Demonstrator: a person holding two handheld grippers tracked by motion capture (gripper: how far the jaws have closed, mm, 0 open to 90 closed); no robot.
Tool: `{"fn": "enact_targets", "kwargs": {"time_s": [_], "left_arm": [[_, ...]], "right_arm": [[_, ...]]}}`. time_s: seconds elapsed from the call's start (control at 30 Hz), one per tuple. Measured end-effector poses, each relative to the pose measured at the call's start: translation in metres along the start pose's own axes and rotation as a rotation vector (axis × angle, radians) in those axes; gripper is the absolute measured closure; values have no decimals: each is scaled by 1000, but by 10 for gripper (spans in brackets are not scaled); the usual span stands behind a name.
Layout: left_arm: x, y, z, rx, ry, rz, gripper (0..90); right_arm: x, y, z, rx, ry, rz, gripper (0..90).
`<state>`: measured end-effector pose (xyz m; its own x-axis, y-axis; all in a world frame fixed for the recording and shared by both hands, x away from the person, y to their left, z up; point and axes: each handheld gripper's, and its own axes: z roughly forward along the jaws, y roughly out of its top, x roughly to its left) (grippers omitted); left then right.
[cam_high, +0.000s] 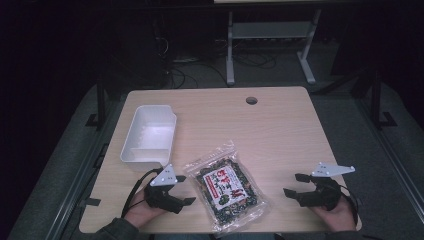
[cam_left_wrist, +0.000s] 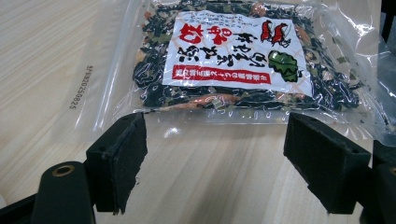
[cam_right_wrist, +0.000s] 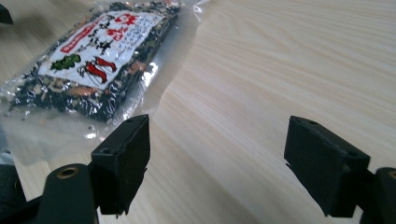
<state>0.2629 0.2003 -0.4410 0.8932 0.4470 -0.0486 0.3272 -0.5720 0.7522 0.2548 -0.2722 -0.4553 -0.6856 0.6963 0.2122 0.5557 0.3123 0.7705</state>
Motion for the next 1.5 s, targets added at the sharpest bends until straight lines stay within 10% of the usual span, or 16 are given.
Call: {"fn": "enact_targets", "kwargs": {"time_s": [1.5], "left_arm": [[-2,10,8,-7,5,8,256]], "right_arm": [[-3,181,126,220,157,-167,228]]}}
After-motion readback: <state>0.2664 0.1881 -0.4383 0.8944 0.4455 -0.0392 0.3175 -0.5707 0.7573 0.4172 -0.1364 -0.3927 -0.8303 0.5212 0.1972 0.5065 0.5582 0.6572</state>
